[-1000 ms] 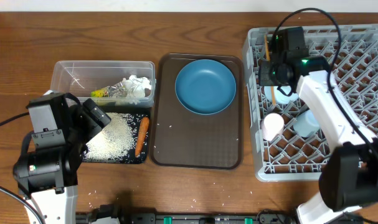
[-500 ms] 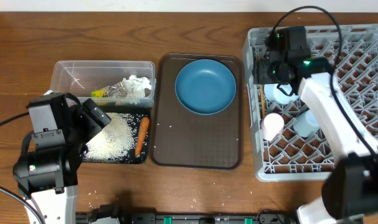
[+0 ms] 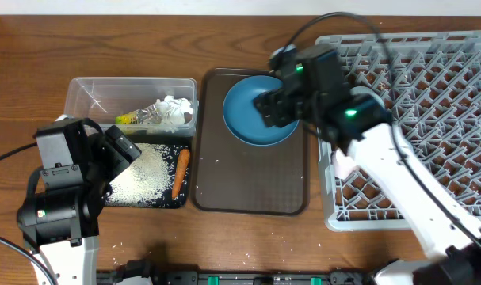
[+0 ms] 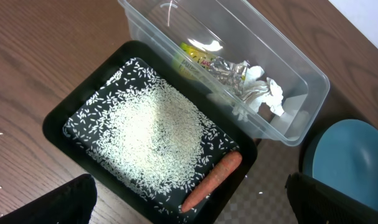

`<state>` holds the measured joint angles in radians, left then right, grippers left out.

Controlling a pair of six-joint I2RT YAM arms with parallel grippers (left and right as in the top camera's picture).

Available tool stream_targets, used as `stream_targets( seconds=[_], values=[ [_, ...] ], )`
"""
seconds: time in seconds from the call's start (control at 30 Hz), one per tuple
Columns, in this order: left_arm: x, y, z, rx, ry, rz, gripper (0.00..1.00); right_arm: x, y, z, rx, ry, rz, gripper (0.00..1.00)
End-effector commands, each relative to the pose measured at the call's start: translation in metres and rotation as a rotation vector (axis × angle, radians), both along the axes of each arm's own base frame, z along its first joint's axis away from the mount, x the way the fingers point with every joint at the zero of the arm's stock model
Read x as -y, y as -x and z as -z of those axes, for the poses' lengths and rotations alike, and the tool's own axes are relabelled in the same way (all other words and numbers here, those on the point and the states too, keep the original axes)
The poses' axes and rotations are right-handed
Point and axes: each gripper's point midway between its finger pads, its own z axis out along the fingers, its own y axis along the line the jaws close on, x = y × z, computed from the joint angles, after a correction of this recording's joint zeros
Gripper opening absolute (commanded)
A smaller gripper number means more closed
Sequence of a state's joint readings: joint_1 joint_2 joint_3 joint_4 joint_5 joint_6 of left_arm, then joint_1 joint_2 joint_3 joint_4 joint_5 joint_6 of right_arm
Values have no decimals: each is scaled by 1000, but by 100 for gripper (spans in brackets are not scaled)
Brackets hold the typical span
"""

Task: Sort waste into correct bins and load items into the dishwasher rack
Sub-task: 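Move the right gripper to the blue plate and grasp its rim, then lift the blue plate and stand it upright at the rack's back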

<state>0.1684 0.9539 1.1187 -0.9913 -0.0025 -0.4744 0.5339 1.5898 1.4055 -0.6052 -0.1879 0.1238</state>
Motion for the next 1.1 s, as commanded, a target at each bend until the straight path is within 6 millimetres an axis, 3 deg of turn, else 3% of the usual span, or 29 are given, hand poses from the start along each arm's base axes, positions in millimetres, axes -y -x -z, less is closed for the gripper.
stream_targets(
  seconds=[0.0, 0.3, 0.4, 0.5, 0.67, 0.7, 0.77, 0.9, 1.0, 1.07],
  values=[
    [-1, 0, -2, 3, 0, -8, 100, -24, 0, 33, -6, 87, -24, 75],
    [-1, 1, -1, 2, 0, -7, 99, -72, 8, 134, -62, 253, -177, 72],
    [-1, 1, -1, 2, 0, -7, 99, -78, 11, 166, -98, 284, -195, 68],
    [-1, 0, -2, 3, 0, -7, 99, -77, 13, 187, -131, 309, -200, 58],
    [-1, 0, -2, 3, 0, -7, 99, -72, 9, 191, -124, 338, -179, 35],
    [-1, 0, -2, 3, 0, -7, 99, -71, 9, 191, -121, 343, -175, 28],
    [-1, 0, -2, 3, 0, -7, 99, -70, 9, 192, -121, 350, -173, 1],
    [-1, 0, -2, 3, 0, -8, 99, -69, 9, 188, -121, 346, -172, 1],
    [-1, 0, -2, 3, 0, -7, 99, -74, 4, 164, -75, 308, -168, 1],
    [-1, 1, -1, 2, 0, -7, 99, -79, 3, 136, -37, 260, -175, 1]
  ],
)
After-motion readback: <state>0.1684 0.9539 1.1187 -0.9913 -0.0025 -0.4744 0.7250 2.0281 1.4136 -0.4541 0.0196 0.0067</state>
